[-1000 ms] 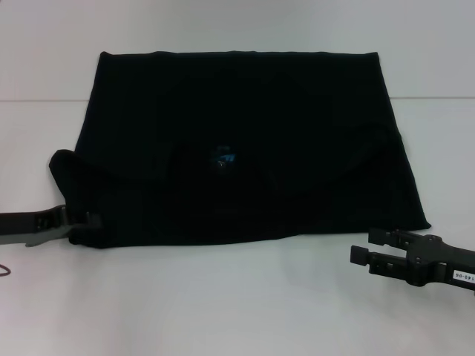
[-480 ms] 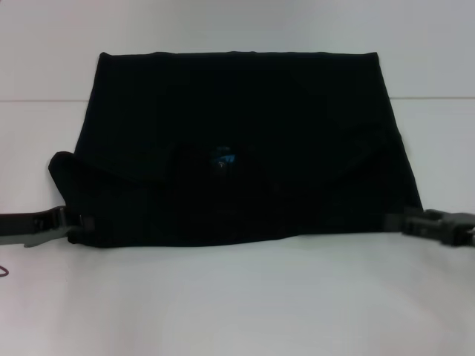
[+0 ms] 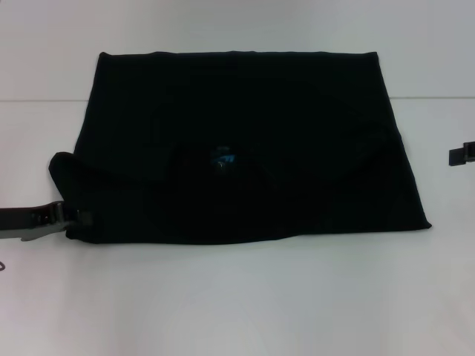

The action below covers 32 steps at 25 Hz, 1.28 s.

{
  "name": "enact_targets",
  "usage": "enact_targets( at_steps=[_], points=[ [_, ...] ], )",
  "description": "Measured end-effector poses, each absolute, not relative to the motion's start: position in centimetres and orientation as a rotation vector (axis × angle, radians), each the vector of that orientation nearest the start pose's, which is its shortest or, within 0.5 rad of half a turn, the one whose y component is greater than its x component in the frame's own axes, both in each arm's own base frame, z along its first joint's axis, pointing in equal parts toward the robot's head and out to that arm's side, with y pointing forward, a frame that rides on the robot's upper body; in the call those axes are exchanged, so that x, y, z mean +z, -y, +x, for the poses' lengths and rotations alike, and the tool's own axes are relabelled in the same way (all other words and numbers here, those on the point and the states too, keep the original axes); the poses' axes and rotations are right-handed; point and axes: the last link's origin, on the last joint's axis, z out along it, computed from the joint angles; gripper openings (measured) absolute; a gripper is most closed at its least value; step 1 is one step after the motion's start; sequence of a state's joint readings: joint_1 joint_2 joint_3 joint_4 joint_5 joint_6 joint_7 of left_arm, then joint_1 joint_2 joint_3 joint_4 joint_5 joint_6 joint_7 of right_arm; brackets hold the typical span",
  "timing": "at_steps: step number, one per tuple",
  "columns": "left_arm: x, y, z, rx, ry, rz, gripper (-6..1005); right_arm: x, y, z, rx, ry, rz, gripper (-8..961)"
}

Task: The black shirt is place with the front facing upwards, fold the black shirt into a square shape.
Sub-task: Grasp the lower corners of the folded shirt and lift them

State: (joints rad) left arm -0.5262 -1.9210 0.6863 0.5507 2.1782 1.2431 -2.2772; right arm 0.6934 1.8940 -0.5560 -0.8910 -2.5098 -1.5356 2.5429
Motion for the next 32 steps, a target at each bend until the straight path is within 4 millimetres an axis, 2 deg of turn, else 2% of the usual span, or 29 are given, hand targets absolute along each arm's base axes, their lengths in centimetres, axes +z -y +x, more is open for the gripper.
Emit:
enact_targets(
  at_steps=[5,9,15,24,32],
  points=[
    [4.6,-35.3,-34.6,-0.44,1.781,-2.027,29,9.1,-40.9,27.3,0.061,-1.665,-2.114,825],
    [4.7,-35.3,-34.6,-0.441,1.774,-2.032,29,7.1,-41.5,27.3,0.01,-1.657,-2.137,825],
    [4.7,-35.3,-34.6,-0.447,1.775,-2.036,29,5.0,-41.6,27.6,-0.028,-1.653,-2.139,826],
    [4.6,-35.2,-34.5,-0.451,1.776,-2.036,29,2.9,-41.2,27.3,-0.029,-1.65,-2.178,807],
    [4.6,-35.2,-34.5,-0.456,1.779,-2.038,29,2.5,-41.3,27.4,-0.029,-1.639,-2.173,768]
  ],
)
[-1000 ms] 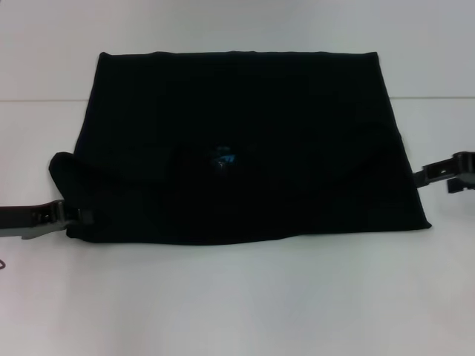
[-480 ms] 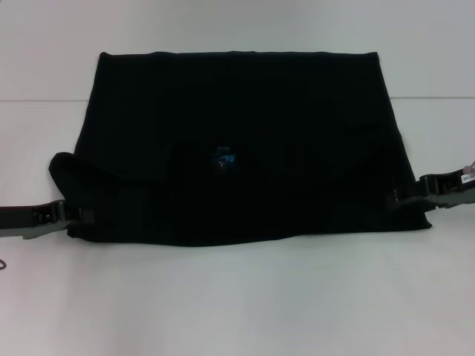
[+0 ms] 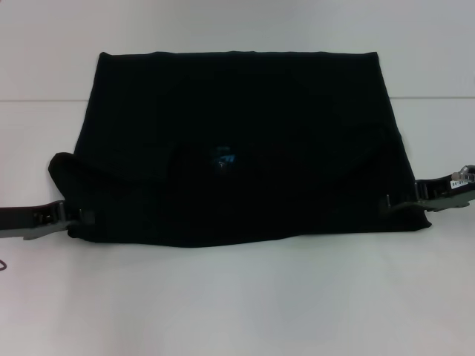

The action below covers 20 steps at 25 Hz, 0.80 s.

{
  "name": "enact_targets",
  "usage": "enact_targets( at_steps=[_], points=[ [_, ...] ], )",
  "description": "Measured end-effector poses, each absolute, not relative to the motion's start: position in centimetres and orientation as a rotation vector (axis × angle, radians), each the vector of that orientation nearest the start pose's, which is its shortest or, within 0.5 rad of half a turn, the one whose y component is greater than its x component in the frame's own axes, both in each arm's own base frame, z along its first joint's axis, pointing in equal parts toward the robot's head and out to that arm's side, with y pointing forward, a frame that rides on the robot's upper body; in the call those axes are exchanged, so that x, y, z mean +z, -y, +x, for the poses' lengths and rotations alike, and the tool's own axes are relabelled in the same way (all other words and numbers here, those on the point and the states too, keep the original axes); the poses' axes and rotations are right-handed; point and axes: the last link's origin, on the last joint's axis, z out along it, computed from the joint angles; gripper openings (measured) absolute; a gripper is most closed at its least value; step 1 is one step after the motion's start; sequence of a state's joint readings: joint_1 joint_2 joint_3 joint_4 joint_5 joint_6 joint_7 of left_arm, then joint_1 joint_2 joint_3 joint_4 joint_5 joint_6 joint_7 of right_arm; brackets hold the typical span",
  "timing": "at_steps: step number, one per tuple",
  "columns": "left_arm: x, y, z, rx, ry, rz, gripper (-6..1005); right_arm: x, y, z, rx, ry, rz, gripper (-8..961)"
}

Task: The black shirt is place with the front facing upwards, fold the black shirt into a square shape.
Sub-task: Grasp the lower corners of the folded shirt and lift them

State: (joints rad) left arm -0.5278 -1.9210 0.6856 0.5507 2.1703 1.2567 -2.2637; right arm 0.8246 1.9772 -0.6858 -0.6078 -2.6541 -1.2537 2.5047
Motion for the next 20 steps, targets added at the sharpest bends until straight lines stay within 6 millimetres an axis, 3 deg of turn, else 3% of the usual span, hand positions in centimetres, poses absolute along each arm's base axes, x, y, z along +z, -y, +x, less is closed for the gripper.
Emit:
enact_targets(
  at_steps=[4,13,20],
  points=[
    [4.53,-35.13,-34.52,-0.458,1.781,-2.038,29,2.39,-41.2,27.43,-0.046,-1.629,-2.18,748],
    [4.32,-35.0,-34.37,-0.462,1.788,-2.048,29,1.85,-41.22,27.67,-0.133,-1.558,-2.197,529],
    [4.25,-34.89,-34.36,-0.462,1.788,-2.055,29,1.87,-41.18,27.52,-0.13,-1.561,-2.202,211]
  ],
)
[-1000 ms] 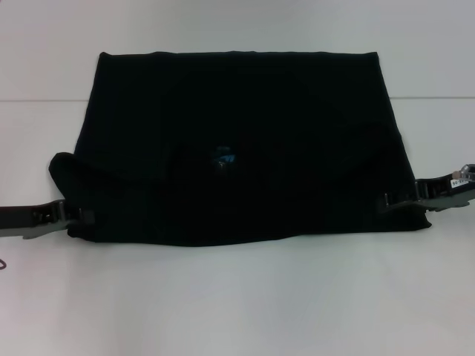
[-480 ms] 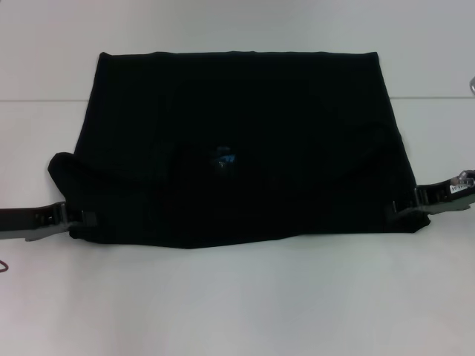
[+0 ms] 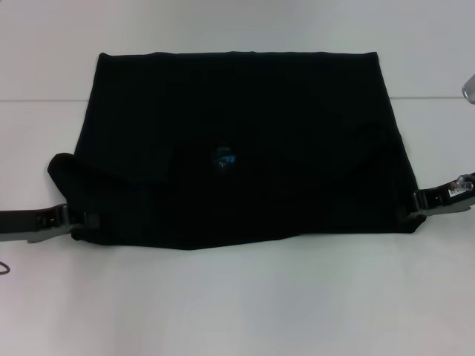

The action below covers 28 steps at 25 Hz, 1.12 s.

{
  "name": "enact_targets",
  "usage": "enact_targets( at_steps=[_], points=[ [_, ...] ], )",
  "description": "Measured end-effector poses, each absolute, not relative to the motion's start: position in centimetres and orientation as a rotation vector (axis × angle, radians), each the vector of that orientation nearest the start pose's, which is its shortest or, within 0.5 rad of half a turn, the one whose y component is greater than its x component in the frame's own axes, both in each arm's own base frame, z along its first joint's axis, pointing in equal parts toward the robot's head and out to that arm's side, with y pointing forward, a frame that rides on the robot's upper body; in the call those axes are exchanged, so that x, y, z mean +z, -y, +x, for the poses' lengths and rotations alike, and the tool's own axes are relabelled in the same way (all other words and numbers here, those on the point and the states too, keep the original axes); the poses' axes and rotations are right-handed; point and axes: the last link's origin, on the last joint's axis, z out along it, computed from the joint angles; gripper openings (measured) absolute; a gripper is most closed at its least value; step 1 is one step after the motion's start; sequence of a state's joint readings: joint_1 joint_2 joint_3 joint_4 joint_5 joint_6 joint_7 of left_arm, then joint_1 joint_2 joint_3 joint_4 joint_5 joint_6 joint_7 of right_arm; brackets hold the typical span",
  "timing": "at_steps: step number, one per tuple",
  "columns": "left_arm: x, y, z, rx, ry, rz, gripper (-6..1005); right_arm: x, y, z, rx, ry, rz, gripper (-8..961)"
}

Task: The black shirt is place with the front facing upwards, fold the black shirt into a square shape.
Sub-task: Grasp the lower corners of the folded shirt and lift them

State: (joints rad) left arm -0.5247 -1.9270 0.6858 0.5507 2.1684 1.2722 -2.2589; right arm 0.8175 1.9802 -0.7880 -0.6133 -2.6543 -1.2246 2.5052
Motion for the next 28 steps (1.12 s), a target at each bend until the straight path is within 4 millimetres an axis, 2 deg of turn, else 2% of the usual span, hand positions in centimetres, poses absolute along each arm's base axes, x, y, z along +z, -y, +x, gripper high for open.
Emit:
enact_targets(
  at_steps=[3,9,13,20,24,28],
  points=[
    [4.2,-34.8,-34.3,-0.462,1.788,-2.064,29,1.9,-41.1,27.5,-0.135,-1.565,-2.205,74],
    [4.3,-34.6,-34.2,-0.465,1.794,-2.076,29,2.0,-40.8,27.5,-0.138,-1.578,-2.22,78],
    [4.5,-34.5,-34.2,-0.48,1.796,-2.085,29,2.5,-40.7,27.3,-0.122,-1.59,-2.236,37],
    [5.0,-34.1,-34.5,-0.512,1.79,-2.078,29,5.1,-41.0,27.5,-0.039,-1.574,-2.192,3],
    [4.8,-34.1,-34.4,-0.508,1.791,-2.082,29,6.4,-41.0,27.5,-0.063,-1.541,-2.213,38],
    [4.7,-34.1,-34.4,-0.509,1.792,-2.082,29,6.5,-41.0,27.5,-0.08,-1.523,-2.226,73]
  ],
)
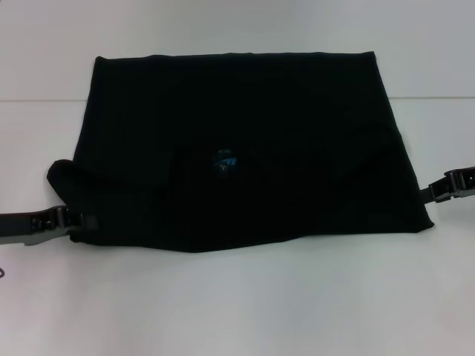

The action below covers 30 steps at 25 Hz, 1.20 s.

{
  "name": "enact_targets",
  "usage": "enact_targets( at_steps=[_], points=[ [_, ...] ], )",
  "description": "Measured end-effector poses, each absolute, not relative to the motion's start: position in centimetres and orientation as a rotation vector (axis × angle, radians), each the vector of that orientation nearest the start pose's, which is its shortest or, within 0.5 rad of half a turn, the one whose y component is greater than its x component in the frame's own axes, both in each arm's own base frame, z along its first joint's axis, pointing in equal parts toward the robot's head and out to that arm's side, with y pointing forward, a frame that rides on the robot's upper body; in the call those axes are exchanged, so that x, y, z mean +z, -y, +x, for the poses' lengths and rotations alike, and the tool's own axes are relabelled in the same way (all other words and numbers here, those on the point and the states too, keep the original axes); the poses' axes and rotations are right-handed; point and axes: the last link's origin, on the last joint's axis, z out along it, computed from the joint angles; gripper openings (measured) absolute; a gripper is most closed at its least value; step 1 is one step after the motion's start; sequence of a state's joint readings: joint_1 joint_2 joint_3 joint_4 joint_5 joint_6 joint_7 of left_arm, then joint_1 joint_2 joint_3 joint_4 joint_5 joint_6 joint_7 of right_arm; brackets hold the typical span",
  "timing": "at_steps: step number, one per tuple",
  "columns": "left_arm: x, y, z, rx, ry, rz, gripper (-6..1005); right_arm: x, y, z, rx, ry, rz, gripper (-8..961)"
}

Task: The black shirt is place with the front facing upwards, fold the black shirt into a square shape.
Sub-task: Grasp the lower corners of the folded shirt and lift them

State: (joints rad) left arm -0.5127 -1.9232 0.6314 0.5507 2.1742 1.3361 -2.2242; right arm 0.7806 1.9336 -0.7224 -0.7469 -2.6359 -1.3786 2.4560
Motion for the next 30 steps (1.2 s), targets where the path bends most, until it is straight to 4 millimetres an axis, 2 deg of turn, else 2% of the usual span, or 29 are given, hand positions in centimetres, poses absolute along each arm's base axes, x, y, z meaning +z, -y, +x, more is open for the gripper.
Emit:
enact_targets(
  at_steps=[16,27,30],
  points=[
    [4.6,-34.0,-34.4,-0.513,1.796,-2.081,29,3.9,-40.8,28.3,-0.139,-1.521,-2.233,754],
    [4.5,-34.0,-34.4,-0.515,1.798,-2.084,29,3.2,-41.1,27.6,-0.124,-1.482,-2.254,848],
    [4.5,-34.0,-34.3,-0.517,1.798,-2.085,29,2.8,-41.2,27.4,-0.121,-1.474,-2.26,847]
  ],
)
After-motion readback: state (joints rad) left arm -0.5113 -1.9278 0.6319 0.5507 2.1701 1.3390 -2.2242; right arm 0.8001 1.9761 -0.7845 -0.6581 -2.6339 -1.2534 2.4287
